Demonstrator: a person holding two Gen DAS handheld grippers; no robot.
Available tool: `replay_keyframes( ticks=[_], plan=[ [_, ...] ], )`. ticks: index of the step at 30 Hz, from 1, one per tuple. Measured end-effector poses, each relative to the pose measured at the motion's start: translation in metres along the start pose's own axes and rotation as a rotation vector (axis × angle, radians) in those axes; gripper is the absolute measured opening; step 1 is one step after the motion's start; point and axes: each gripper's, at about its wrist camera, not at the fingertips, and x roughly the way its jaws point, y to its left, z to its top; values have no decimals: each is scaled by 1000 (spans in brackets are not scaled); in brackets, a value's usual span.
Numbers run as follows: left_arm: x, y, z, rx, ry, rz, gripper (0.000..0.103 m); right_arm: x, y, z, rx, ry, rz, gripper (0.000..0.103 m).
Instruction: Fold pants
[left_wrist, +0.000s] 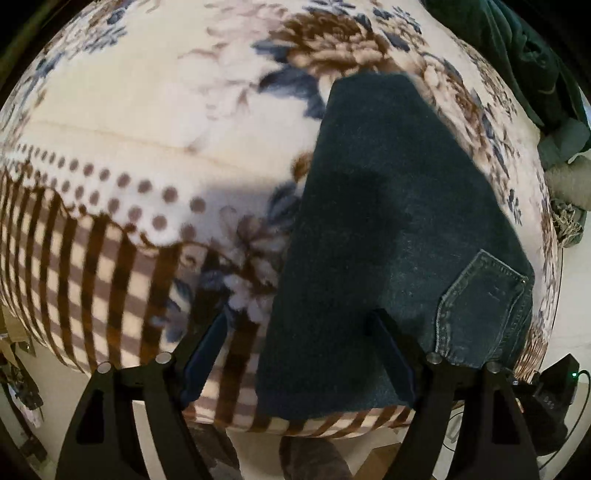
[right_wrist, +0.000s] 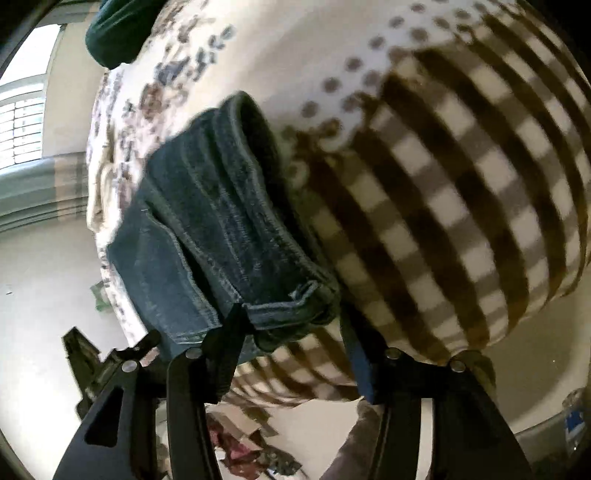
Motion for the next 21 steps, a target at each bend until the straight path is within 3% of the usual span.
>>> replay_keyframes(
  ticks=[5,8,13,14,15,16,17,18,20,21],
  plan=[
    [-24,-5,40,-13,-75,-77,79,-48,25,29,-40,-113,3,68],
    [-17,-9,77,-33,-94,-101,79,-49,38,57,-50,-120,8,71],
    [37,-16,125,-71,9,-110,79,-24,42,85,-65,-78,-28,71],
    [46,-18,130,-76,23,-133,72,-14,45,89,-74,-59,-44,71],
    [50,-17,133,-83,11,-168,55,-6,42,87,-81,-48,-50,71],
    [50,-15,134,-81,-2,-177,52,1,42,88,-90,-44,-62,71],
    [49,-13,134,-80,-22,-192,38,3,41,88,-93,-56,-69,69],
    [47,-10,134,-84,-37,-202,19,3,41,88,-95,-78,-73,52],
    [49,6,135,-136,-54,-259,18,5,38,89,-90,-84,-101,35],
    [52,16,133,-178,-47,-300,18,6,37,89,-91,-82,-104,33]
  ],
)
